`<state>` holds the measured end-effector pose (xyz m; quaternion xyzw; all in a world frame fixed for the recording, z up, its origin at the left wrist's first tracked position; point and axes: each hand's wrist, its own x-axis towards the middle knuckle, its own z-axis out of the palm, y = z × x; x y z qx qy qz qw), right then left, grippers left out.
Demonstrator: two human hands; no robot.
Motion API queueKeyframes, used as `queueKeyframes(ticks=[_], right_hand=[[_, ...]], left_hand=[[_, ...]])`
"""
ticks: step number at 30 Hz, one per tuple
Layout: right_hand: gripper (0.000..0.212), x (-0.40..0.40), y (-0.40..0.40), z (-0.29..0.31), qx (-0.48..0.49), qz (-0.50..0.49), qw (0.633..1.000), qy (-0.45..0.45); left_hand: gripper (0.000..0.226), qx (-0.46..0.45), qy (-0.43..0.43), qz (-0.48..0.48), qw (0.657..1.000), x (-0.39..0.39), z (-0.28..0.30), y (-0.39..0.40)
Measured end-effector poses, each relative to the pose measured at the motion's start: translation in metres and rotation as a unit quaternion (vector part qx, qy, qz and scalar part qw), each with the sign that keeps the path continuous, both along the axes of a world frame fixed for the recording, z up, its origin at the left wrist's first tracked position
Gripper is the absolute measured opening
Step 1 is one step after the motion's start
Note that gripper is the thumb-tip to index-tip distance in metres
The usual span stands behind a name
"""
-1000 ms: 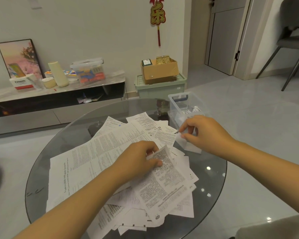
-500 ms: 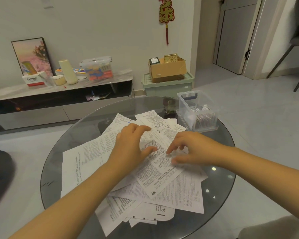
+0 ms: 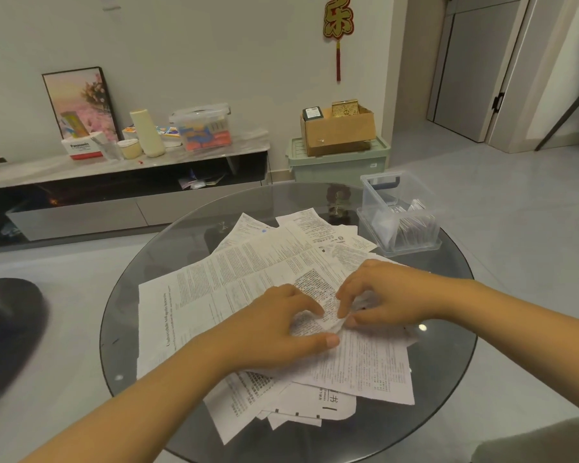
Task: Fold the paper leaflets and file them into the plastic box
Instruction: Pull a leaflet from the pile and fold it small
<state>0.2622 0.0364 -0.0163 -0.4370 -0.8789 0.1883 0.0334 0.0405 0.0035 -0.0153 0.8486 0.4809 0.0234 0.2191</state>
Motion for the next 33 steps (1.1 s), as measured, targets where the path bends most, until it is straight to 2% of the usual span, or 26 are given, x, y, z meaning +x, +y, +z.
queueKeyframes(ticks=[5,7,9,12,15,17,20,21,23,26,30,33], right_hand=[[0.021,-0.009,-0.001,0.006,-0.017,-0.061,0.994,0.090],[0.015,-0.015,-0.002,0.005,-0.014,-0.085,0.988,0.126],[0.008,-0.021,-0.002,0.003,-0.009,-0.102,0.986,0.131],[0.035,-0.028,0.001,-0.001,0.002,-0.114,0.985,0.131],[0.059,-0.035,0.002,0.000,0.056,-0.111,0.986,0.113],[0.055,-0.038,0.003,0.001,0.091,-0.080,0.989,0.088],[0.036,-0.041,0.001,-0.001,0.117,-0.003,0.993,-0.010],[0.034,-0.042,0.001,-0.002,0.115,0.015,0.993,-0.037],[0.033,-0.044,0.001,-0.003,0.104,0.026,0.992,-0.061],[0.035,-0.046,0.002,-0.004,0.099,0.018,0.993,-0.053],[0.035,-0.047,0.000,-0.009,0.114,0.023,0.993,-0.024],[0.024,-0.053,-0.004,-0.011,0.127,0.024,0.992,0.015]], left_hand=[[0.038,-0.016,-0.067,0.030,0.997,-0.003,0.012,-0.003],[0.025,0.011,-0.091,0.069,0.993,-0.005,0.012,-0.001],[0.025,0.037,-0.106,0.106,0.988,-0.009,0.007,0.004],[0.038,0.046,-0.103,0.146,0.983,-0.015,0.001,0.009],[0.059,0.060,-0.066,0.139,0.986,-0.017,-0.003,0.009],[0.061,0.077,-0.041,0.122,0.989,-0.018,-0.004,0.008],[0.039,0.102,0.021,0.091,0.990,-0.020,-0.006,0.009],[0.034,0.093,0.040,0.083,0.991,-0.022,-0.006,0.009],[0.039,0.052,0.055,0.073,0.994,-0.025,-0.006,0.008],[0.046,0.051,0.068,0.043,0.995,-0.026,-0.004,0.006],[0.035,0.092,0.076,0.012,0.993,-0.021,0.003,0.005],[0.028,0.091,0.047,0.021,0.995,-0.021,0.004,0.006]])
